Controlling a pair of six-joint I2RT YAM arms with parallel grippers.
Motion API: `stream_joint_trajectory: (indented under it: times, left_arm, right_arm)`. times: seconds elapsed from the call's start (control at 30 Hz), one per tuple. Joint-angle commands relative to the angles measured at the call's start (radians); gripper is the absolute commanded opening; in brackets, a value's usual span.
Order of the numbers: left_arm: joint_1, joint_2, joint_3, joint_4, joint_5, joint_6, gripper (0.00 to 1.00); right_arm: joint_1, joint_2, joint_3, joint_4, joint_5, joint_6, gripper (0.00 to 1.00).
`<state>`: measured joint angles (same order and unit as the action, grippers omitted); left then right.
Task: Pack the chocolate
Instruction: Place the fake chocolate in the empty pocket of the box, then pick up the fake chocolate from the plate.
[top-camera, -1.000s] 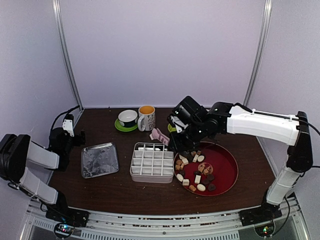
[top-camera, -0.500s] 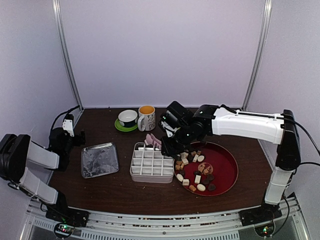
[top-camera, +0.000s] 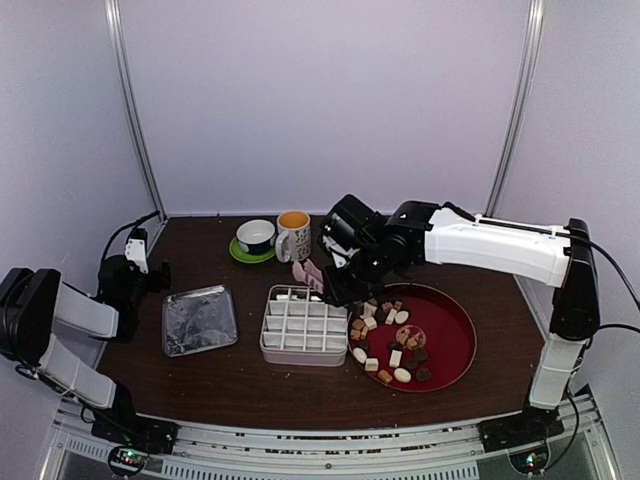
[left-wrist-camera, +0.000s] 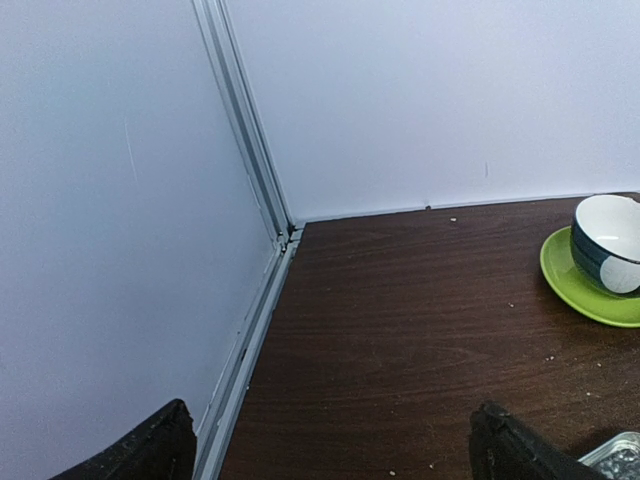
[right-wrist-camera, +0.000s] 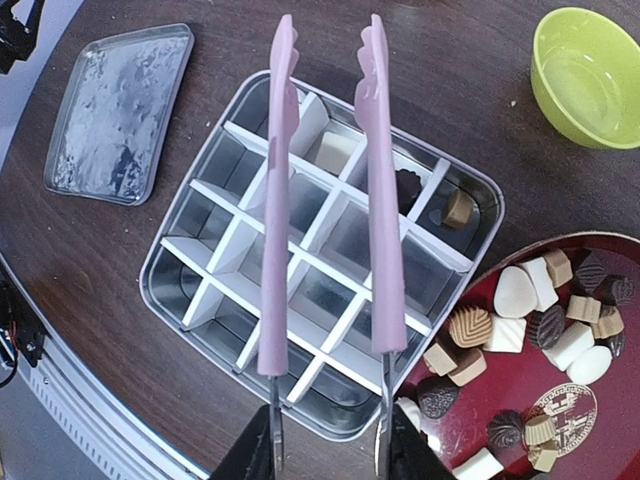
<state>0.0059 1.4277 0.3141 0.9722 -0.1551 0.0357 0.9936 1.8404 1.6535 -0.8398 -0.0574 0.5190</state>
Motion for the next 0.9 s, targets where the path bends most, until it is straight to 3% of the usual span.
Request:
stream_joint_trajectory:
  times: [0.0, 0.3, 0.5, 0.87]
  left_arm:
    - [0.008, -0.003, 0.008, 0.058, 0.009, 0.01, 0.98]
    - [0.008, -0.003, 0.008, 0.057, 0.008, 0.01, 0.98]
    - [0.007, -0.003, 0.008, 0.058, 0.009, 0.01, 0.98]
    - [0.007, -0.003, 0.008, 0.057, 0.009, 0.01, 0.98]
  right_arm:
    - [0.006, -0.046, 0.024, -0.072, 0.057, -0.024, 0.32]
    - [0.007, -0.161, -0.007, -0.237, 0.125, -0.039, 0.31]
    - [0.006, -0.262, -0.13, -0.334, 0.169, -0.007, 0.31]
    - [0.005, -0.357, -0.337, -0.299, 0.148, 0.074, 0.31]
